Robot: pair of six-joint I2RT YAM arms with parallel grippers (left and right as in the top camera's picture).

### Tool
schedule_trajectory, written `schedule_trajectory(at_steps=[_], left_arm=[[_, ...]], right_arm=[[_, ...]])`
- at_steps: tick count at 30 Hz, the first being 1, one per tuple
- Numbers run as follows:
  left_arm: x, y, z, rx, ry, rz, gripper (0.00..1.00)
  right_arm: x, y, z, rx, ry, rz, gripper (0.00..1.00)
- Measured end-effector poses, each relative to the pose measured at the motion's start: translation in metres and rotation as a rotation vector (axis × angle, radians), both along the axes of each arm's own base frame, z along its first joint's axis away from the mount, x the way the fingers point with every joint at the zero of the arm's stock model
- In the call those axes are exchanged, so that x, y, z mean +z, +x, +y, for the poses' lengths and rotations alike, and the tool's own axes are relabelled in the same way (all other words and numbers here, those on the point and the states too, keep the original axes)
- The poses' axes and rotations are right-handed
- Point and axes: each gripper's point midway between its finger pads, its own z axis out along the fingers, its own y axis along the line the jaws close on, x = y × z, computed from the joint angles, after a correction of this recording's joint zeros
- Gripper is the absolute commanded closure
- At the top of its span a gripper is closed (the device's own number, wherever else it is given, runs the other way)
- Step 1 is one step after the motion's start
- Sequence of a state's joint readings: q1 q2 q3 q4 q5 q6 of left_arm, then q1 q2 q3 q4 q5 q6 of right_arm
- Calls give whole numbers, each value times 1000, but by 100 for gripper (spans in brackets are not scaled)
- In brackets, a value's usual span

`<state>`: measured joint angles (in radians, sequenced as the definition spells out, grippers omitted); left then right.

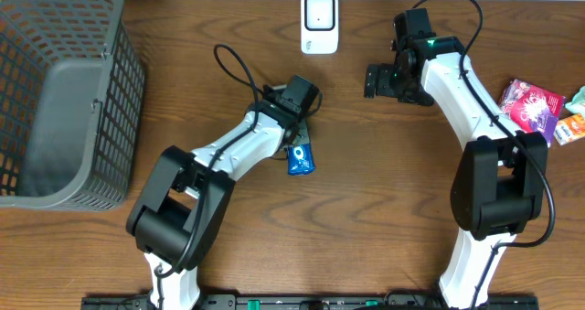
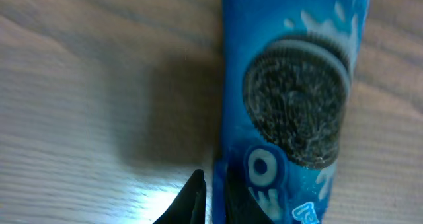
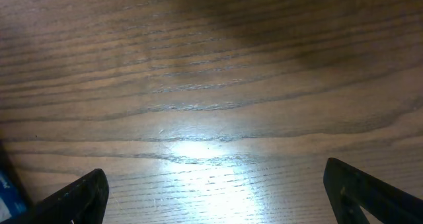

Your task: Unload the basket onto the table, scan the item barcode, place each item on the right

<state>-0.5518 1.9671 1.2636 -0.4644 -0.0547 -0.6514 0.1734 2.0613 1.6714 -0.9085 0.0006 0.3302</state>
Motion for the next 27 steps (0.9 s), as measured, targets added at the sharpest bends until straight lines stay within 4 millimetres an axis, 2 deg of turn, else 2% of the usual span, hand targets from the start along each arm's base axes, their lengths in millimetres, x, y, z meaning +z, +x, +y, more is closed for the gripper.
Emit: schedule_trajectory(at_steps=[3,6,8,10,12,15,18,21,24,27], left_arm=[[3,-3,-7,-3,-39,13,87],[16,-1,-10,0,-76,-2,83],[36,2,-11,8,-113,-38,58],[65,7,-8,16,-151,-93,30],[98,9,-1,20,-182,-155,13],[137,6,10,7,-202,-226,11],[152,-3,22,-38,-173,-244,11],[151,-5,39,-42,-138,-224,11],[143,0,64,-4,-130,-186,11],[133,-1,62,-43,-196,-130,11]], right_arm=[[0,0,0,0,0,0,1],[0,0,0,0,0,0,1],[0,0,0,0,0,0,1],[0,0,0,0,0,0,1],[0,0,0,0,0,0,1],[0,0,0,0,0,0,1],[0,0,0,0,0,0,1],[0,0,0,0,0,0,1],[0,0,0,0,0,0,1],[0,0,0,0,0,0,1]])
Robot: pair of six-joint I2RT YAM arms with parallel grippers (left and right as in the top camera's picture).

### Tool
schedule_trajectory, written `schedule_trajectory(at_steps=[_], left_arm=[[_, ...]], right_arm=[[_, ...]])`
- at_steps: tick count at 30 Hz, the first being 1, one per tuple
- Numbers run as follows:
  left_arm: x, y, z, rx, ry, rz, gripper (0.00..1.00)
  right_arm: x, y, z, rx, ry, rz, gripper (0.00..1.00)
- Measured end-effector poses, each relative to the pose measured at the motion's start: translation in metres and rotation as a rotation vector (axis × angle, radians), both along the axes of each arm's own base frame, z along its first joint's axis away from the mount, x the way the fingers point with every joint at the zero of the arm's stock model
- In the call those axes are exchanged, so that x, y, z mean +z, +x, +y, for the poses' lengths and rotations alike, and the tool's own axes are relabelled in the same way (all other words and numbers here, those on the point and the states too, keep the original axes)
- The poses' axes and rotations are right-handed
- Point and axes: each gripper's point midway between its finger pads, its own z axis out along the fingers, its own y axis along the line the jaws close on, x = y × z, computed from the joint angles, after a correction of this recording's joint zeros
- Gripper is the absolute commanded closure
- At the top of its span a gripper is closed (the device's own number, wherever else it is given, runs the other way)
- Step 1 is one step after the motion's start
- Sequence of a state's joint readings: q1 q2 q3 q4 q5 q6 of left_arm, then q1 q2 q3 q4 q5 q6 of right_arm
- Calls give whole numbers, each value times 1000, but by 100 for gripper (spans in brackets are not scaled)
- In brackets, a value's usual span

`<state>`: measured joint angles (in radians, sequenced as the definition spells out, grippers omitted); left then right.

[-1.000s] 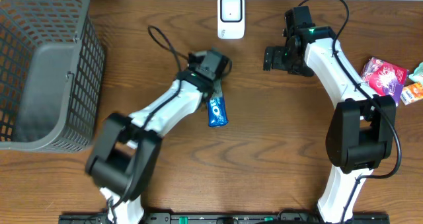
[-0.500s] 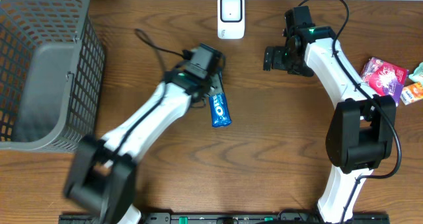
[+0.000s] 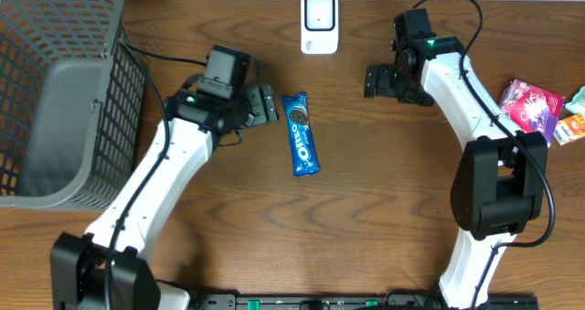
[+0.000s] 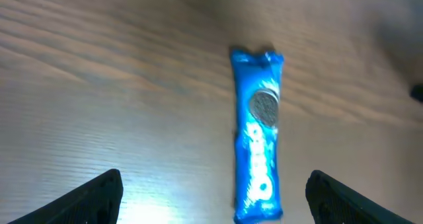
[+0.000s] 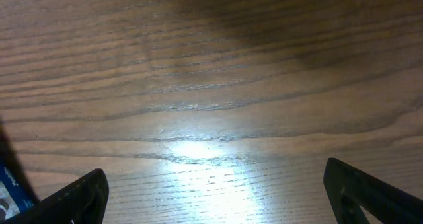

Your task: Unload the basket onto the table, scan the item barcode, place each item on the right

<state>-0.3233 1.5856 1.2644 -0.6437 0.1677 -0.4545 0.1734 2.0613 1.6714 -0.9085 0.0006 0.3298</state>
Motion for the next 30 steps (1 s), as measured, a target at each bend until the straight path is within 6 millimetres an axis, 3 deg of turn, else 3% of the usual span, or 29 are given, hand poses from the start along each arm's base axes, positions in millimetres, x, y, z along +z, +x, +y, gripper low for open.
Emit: schedule_trajectory(at_steps=[5,8,12,17,19,22,25,26,27,30], left_arm=[[-40,-12,-32,-142,-102,142,11],[-75,-18,-45,-182,-128,233,11],[-104,-19,-59,-212,-193,294,11],[-118,-17,-77,-255,-275,309,13],[-124,-19,-83,-266,-300,328,22],[-127,-14,-91,-273,-326,320,44],[-132,-11,-96,-265,-357,332,69],[-134,-11,-97,-270,-359,330,88],[-138,-11,-98,-270,-363,338,92],[-142,-11,-98,-261,-360,347,92]], right_arm=[[0,0,0,0,0,0,1],[0,0,0,0,0,0,1],[0,0,0,0,0,0,1],[0,0,0,0,0,0,1],[0,0,0,0,0,0,1],[0,0,0,0,0,0,1],[0,0,0,0,0,0,1],[0,0,0,0,0,0,1],[0,0,0,0,0,0,1],[0,0,0,0,0,2,1]])
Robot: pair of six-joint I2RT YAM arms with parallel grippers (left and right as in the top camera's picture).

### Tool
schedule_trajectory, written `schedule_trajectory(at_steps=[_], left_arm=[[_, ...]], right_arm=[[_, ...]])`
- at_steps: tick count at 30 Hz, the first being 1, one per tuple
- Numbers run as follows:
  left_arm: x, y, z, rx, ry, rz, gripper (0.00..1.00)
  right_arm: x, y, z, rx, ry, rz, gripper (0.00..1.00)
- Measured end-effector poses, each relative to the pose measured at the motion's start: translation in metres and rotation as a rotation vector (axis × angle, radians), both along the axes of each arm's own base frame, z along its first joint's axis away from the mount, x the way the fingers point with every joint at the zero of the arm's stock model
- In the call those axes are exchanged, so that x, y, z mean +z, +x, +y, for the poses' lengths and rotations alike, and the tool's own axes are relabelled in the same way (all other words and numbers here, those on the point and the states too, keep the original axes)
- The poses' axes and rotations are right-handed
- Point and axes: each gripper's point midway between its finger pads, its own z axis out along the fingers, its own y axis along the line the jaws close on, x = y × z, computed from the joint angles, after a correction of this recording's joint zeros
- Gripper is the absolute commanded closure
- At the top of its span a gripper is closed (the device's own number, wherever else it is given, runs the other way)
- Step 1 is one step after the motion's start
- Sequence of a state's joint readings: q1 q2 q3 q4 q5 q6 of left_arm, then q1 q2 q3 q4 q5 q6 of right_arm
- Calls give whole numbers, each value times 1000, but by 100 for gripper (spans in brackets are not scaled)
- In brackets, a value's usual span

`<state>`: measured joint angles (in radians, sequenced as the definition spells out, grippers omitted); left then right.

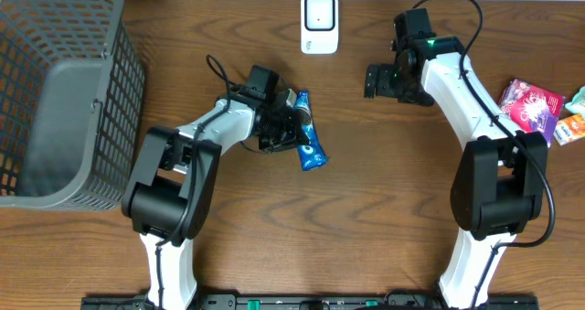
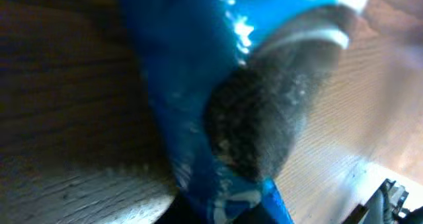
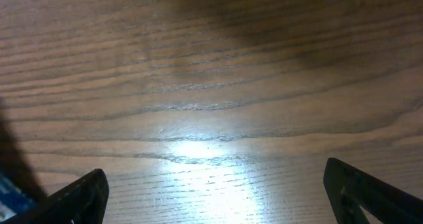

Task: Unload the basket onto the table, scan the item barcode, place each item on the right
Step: 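Hold the Oreo wrapper up to the white scanner, then pull the Oreo wrapper back and set it down at center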

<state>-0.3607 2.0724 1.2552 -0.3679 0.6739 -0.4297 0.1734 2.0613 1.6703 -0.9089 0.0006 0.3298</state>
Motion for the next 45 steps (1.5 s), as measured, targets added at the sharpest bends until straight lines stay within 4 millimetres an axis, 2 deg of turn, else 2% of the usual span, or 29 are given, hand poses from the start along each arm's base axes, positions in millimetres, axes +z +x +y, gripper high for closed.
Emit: schedule_trajectory(at_steps=[7,12,15,18,23,27,30,38,42,45], left_arm=[[-2,2,4,19,48,5,93],[1,12,16,30,170,-27,93],[4,28,31,37,283,-96,93],[14,52,50,66,407,-205,93],[54,99,62,131,473,-440,93],[85,125,56,156,456,-593,93],[97,136,49,134,452,-679,93],[146,167,15,117,380,-959,92],[156,169,3,111,356,-1012,92],[151,164,1,93,364,-992,93]], right_arm=[[0,0,0,0,0,0,1],[0,0,0,0,0,0,1],[0,0,0,0,0,0,1],[0,0,0,0,0,0,1],[0,0,0,0,0,0,1],[0,0,0,0,0,0,1],[0,0,0,0,0,0,1],[0,0,0,0,0,0,1],[0,0,0,0,0,0,1],[0,0,0,0,0,0,1]])
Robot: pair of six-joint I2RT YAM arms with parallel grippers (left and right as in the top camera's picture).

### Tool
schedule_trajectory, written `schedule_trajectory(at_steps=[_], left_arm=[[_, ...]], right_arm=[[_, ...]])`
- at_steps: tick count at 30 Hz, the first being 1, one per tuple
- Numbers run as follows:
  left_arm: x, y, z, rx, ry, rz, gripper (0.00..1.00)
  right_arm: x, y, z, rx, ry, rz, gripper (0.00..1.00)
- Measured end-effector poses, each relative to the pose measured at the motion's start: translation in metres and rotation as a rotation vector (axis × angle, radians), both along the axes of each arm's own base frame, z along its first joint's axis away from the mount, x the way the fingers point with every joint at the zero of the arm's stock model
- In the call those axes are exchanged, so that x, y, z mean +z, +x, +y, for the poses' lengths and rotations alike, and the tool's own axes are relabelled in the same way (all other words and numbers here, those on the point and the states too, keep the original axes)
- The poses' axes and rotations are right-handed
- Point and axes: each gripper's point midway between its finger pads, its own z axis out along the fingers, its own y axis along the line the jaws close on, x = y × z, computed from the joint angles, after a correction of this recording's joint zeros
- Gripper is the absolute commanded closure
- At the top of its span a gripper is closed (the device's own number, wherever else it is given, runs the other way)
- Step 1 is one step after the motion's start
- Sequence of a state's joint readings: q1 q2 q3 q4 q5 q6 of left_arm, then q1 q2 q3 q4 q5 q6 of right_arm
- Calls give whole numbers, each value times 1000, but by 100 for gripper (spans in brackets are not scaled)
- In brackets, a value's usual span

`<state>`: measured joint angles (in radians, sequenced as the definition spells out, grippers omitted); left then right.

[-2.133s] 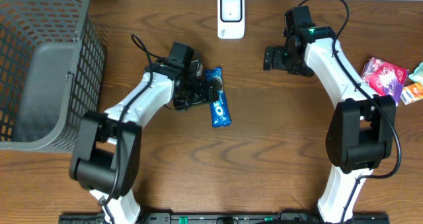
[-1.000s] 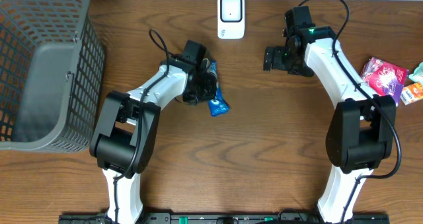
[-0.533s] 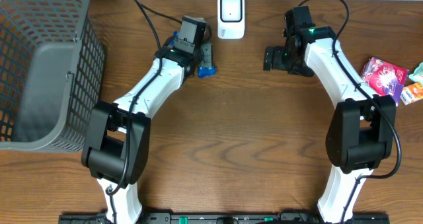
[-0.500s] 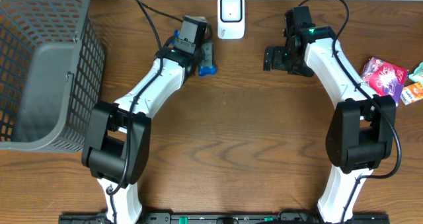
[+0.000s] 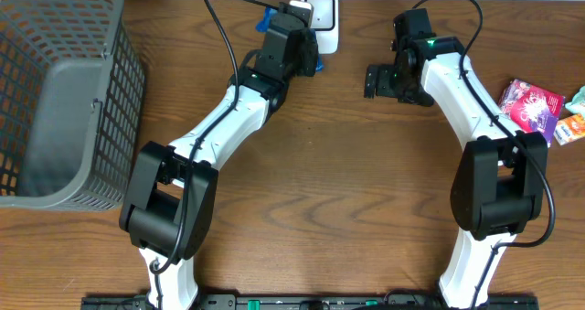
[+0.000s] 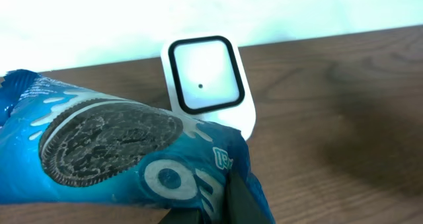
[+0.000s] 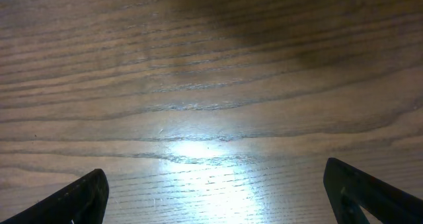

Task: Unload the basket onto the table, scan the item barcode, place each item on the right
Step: 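Pull the Oreo wrapper back and set it down at center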

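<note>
The blue Oreo packet (image 6: 125, 158) is in my left gripper (image 6: 215, 214), which is shut on it near one end. It is held crosswise just in front of the white scanner (image 6: 208, 78), whose dark-framed window faces the packet. From overhead my left gripper (image 5: 297, 49) hides part of the scanner (image 5: 324, 17) at the table's far edge, and only blue tips of the packet (image 5: 268, 19) show. No barcode is visible. My right gripper (image 7: 218, 197) is open over bare wood, to the right of the scanner (image 5: 375, 80).
A grey mesh basket (image 5: 55, 90) stands at the far left. Several snack packets lie at the right edge, a pink one (image 5: 530, 104) among them. The wall runs right behind the scanner.
My left gripper was down on the Oreo packet at mid-table. Now it holds the packet up at the far edge, in front of the scanner. The right arm has not moved.
My left gripper was first at the packet on the table. Then it stood open further left, with the packet lying flat by itself. Then it was pressed onto the packet again, and now it holds the packet before the scanner. The right gripper stayed open throughout.
</note>
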<state>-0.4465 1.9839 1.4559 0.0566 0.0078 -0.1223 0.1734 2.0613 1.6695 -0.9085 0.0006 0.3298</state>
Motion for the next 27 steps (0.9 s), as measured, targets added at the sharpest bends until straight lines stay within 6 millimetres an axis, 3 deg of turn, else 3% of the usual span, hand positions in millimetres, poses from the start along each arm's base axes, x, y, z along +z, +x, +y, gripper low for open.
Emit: schedule_trajectory(at_steps=[5,10,11,13,14,23,27], left_arm=[[-50,-39,16,13,86,261,93],[-94,-111,24,-20,88,629,91],[-97,-122,23,-30,75,679,69],[-101,-143,20,-48,48,781,5],[-102,-151,19,-55,41,816,0],[-106,-200,29,-43,45,1041,2],[-97,-206,39,-20,37,1067,2]], right_arm=[[0,0,0,0,0,1,1],[0,-1,1,2,0,2,1],[0,0,1,3,0,1,1],[0,-1,2,4,0,1,1],[0,-1,2,5,0,1,1],[0,-1,2,5,0,1,1],[0,-1,2,5,0,1,1]])
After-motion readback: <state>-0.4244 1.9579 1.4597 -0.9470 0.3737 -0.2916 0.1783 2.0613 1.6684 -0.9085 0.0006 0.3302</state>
